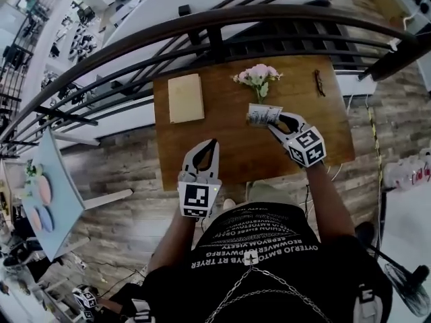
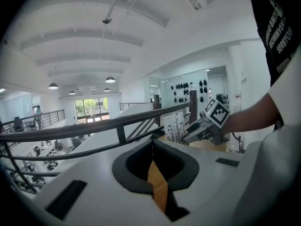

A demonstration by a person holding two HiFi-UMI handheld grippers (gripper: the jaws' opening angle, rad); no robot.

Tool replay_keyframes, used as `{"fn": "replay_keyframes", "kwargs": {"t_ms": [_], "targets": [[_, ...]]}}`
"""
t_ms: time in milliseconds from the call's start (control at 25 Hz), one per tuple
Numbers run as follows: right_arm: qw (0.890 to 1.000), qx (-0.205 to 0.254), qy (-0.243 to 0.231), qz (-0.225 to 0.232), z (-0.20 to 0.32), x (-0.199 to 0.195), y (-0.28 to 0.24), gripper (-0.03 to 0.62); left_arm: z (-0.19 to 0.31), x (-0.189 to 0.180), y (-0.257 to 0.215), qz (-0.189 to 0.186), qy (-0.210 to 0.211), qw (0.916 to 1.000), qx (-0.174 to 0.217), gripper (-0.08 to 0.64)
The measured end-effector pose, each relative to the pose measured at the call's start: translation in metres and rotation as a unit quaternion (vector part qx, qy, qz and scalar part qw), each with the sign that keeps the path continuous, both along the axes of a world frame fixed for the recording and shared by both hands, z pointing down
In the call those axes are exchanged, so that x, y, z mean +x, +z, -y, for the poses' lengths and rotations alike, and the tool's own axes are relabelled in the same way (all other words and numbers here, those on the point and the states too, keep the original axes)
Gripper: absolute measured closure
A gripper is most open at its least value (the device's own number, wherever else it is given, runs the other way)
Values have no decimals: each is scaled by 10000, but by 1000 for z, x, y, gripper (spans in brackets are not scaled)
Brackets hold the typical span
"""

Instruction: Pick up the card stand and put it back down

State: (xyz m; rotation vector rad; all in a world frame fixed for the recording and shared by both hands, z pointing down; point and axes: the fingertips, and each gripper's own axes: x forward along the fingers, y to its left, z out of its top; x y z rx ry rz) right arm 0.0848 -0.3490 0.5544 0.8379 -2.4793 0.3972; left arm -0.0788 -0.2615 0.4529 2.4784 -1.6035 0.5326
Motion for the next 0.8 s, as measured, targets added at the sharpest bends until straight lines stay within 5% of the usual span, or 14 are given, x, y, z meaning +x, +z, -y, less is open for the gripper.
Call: {"fn": "replay_keyframes", "kwargs": {"t_ms": [800], "targets": [[9956, -580, -666, -318, 59, -39, 157, 422, 21, -33, 55, 247, -876, 9929, -770, 532]]}}
